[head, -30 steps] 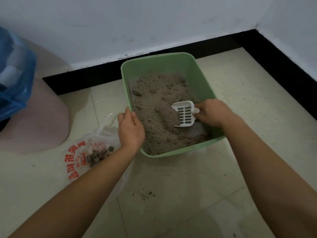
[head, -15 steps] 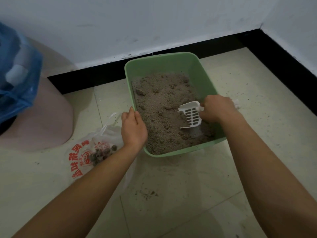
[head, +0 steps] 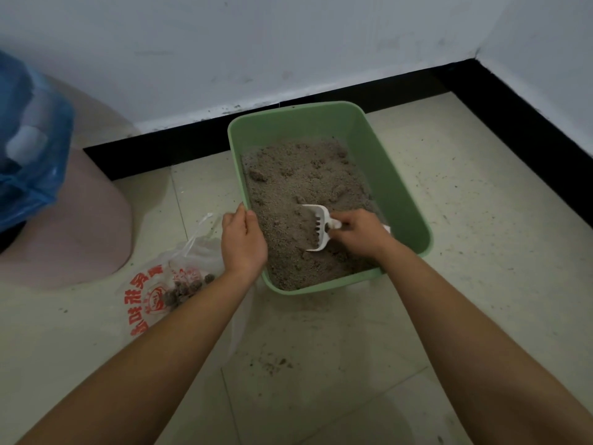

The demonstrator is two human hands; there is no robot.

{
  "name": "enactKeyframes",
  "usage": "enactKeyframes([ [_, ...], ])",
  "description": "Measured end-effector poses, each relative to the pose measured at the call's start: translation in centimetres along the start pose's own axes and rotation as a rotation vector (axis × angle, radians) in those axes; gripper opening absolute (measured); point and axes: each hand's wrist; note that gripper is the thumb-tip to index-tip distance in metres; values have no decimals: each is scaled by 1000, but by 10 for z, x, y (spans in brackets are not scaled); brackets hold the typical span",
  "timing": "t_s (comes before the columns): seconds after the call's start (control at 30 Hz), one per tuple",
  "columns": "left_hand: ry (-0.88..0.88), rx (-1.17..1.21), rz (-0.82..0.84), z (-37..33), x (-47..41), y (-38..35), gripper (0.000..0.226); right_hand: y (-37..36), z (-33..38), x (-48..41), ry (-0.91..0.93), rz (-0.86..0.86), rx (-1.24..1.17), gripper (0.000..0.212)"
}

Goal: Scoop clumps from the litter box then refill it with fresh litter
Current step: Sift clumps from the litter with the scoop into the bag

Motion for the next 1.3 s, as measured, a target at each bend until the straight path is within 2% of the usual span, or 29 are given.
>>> enactKeyframes([
  [0.2,40,68,74,-1,-3,7,40,11,-2,8,-1,-198,-306,33],
  [0.27,69,146,107,-2,-5,9,38,9,0,8,0,-137,-224,34],
  [0.33,151,243,144,-6,-3,13,41,6,3,10,35,16,-150,35],
  [0.4,218,296,172,-10,-3,16,43,4,5,13,74,82,-157,33],
  [0.5,266,301,214,-12,-5,22,44,6,7,15,49,6,-234,36],
  [0.63,285,296,227,-12,-7,24,44,7,9,13,75,38,-222,34],
  [0.73,289,323,246,-14,-4,24,41,15,7,14,49,-23,-301,35],
  [0.8,296,332,249,-14,-5,24,41,16,6,14,48,-19,-266,32],
  [0.9,306,328,250,-12,-6,23,44,10,7,17,82,94,-165,28],
  [1.0,315,316,253,-10,-8,23,45,10,8,18,47,-22,-221,32],
  [1.13,315,322,267,-9,-9,22,43,10,12,20,92,84,-107,29],
  [1.23,323,316,276,-9,-11,22,46,12,13,19,74,-32,-203,31],
  [1.3,326,311,273,-7,-13,22,46,11,15,20,95,3,-157,30],
])
Point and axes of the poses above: each hand's wrist, its own x-axis away from the middle knuckle, its own y-axis out of the back of the hand, z = x × y, and after that the axes turned 13 degrees about y, right-handed
